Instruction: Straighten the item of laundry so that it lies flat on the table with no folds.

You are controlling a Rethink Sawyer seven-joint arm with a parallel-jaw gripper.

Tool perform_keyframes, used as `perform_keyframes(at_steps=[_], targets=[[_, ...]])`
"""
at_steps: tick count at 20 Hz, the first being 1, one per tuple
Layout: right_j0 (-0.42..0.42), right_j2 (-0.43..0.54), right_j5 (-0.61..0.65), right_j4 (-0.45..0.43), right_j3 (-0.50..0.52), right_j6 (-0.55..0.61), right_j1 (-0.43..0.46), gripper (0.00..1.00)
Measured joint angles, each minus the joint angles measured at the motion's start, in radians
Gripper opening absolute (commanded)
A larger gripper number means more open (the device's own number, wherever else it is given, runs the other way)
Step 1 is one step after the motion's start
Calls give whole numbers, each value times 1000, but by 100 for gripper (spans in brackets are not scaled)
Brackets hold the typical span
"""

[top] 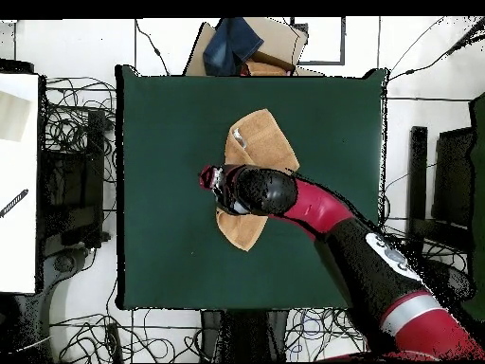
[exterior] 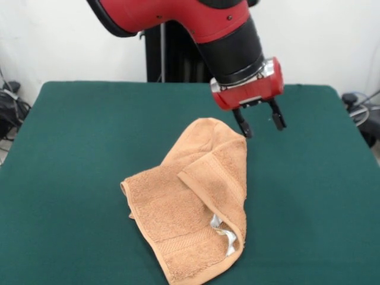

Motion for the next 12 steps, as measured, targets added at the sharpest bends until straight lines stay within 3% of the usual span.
perform_keyframes(at_steps=[6, 12], targets=[[14, -1, 110, -141, -40, -9, -13, 100], [7, 0, 124, -173, -52, -9, -14, 100]])
